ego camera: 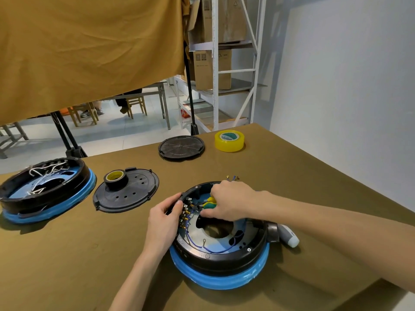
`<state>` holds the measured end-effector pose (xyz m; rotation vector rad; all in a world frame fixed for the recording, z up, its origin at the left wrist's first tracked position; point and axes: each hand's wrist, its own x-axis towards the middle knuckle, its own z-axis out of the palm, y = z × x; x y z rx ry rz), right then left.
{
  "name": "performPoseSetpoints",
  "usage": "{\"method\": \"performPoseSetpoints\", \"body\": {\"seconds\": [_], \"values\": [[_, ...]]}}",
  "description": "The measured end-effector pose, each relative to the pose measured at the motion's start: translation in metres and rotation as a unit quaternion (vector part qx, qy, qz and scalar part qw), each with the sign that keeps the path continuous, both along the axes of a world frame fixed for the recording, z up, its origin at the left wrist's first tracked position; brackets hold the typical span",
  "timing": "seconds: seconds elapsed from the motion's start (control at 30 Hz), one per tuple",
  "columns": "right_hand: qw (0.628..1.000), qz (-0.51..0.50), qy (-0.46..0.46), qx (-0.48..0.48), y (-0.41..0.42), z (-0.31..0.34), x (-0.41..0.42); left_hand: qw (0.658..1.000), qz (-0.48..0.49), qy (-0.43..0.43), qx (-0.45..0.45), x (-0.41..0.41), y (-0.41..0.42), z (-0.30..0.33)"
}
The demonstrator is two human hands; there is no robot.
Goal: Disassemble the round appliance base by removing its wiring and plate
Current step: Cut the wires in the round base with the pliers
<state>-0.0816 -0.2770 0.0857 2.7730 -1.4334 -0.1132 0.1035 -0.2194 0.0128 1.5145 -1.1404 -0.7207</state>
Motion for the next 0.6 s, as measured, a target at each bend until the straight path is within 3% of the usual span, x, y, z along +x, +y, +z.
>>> {"method": "performPoseSetpoints", "body": {"seconds": [0.1,0.23,0.37,0.5,0.6], "values": [[0.988,0.063,0.032,-0.138,0.012,-0.012,0.011,1.0,-0.001,-0.005,-0.006,0.0,0.0,0.001],[0.999,-0.025,-0.021,0.04,-0.002,0.001,-0.001,1.0,-0.003,0.007,-0.004,-0.001,0.001,0.001],[0.989,0.045,0.016,-0.137,0.013,-0.015,0.008,1.0,-0.004,-0.002,-0.009,-0.001,0.0,0.001],[0.999,-0.031,-0.029,-0.003,0.001,-0.007,-0.002,1.0,-0.003,0.013,-0.009,0.0,0.0,0.001],[0.992,0.017,0.003,-0.125,0.01,-0.017,0.005,1.0,-0.004,0.011,-0.009,-0.001,0.001,0.001]]}}
